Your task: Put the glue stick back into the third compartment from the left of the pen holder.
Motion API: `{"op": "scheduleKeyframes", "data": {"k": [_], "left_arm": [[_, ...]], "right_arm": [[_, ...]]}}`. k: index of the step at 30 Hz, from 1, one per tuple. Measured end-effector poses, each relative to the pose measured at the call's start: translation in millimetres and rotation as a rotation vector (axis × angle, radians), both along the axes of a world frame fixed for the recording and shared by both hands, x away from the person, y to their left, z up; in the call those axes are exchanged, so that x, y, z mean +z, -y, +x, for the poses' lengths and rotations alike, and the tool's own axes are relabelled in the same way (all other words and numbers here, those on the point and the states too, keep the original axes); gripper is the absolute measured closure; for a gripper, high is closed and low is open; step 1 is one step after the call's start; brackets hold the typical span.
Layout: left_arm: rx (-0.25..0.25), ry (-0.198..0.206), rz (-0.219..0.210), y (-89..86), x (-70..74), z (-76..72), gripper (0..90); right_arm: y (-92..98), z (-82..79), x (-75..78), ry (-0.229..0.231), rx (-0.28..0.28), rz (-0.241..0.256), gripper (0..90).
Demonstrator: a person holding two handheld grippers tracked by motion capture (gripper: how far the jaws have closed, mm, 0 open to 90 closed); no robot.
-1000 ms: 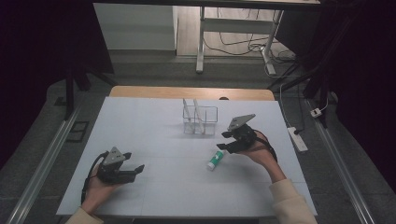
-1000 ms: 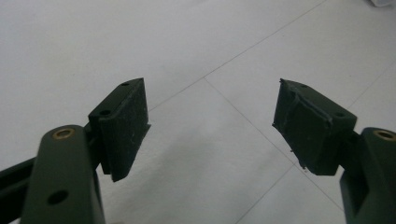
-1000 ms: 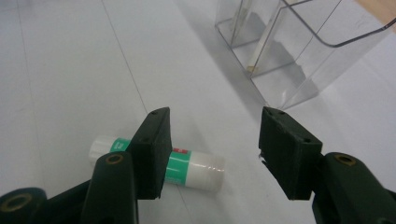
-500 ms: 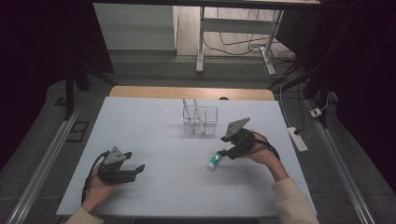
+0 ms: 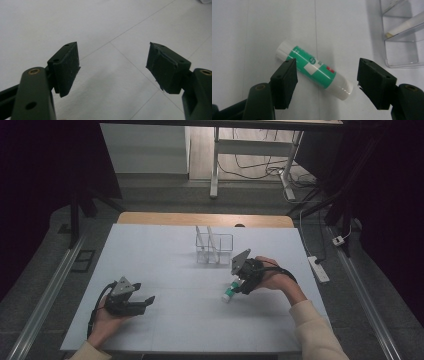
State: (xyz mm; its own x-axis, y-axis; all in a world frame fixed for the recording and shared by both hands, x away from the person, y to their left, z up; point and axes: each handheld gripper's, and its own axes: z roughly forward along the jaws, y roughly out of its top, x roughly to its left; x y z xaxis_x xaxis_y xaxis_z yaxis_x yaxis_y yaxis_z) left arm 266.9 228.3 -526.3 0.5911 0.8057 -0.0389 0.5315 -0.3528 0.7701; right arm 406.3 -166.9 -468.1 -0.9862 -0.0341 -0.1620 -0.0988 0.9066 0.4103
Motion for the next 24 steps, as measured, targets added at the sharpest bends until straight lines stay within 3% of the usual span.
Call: {"op": "scheduleKeyframes", "data": {"k": [8, 15, 20, 24], "left_arm": [[0.0, -0.001, 0.004, 0.3, -0.2, 0.2, 26.3], [0.002, -0.002, 0.005, 0.5, -0.4, 0.2, 26.2], [0.002, -0.004, 0.007, 1.0, -0.8, 0.5, 26.2], [0.002, -0.003, 0.008, 0.7, -0.7, 0.4, 26.2]], "right_arm": [[-5.0, 1.7, -7.9, -0.005, 0.047, -0.065, 30.5], [-7.1, 3.2, -15.4, 0.017, 0.091, -0.118, 30.7], [-11.2, 2.0, -20.2, 0.016, 0.121, -0.137, 33.5], [-14.5, 0.3, -24.9, 0.018, 0.136, -0.159, 42.7]]}}
